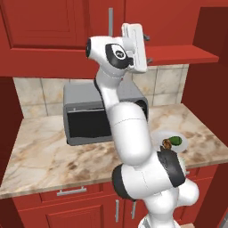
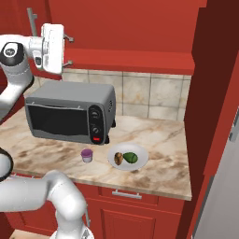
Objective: Pick the avocado and bread from the counter and place them on the plate. Then pick the jam from the cabinet and place it next to the plate. Lastly close the cabinet door.
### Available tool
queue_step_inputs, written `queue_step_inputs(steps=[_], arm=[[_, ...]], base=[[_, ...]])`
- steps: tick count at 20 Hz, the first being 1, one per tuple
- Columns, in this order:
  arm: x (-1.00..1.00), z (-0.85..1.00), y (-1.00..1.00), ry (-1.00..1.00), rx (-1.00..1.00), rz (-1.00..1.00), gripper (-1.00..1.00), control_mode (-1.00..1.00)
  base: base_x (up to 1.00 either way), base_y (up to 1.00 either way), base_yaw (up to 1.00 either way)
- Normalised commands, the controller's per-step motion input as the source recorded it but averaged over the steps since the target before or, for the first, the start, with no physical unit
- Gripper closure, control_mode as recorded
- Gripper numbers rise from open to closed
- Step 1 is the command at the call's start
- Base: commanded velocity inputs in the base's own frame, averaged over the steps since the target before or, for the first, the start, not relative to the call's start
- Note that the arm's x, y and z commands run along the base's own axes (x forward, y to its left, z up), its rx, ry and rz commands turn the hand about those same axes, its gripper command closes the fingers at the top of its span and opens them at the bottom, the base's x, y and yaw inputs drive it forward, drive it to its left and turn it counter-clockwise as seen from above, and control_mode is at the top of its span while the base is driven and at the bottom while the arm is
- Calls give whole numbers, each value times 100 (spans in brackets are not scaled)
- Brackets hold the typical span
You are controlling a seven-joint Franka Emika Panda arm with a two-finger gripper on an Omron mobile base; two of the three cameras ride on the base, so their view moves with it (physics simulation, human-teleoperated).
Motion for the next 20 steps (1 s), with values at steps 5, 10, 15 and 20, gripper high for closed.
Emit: queue_step_inputs(steps=[5, 10, 15, 20], arm=[[100, -45, 87, 0, 0, -16, -100, -100], [100, -53, 47, 4, 0, 0, -100, -100], [100, -48, 12, 10, 1, 0, -100, -100], [100, -36, 0, 18, 5, 1, -100, -100]], base=[[0, 0, 0], [0, 0, 0], [0, 0, 0], [0, 0, 0]])
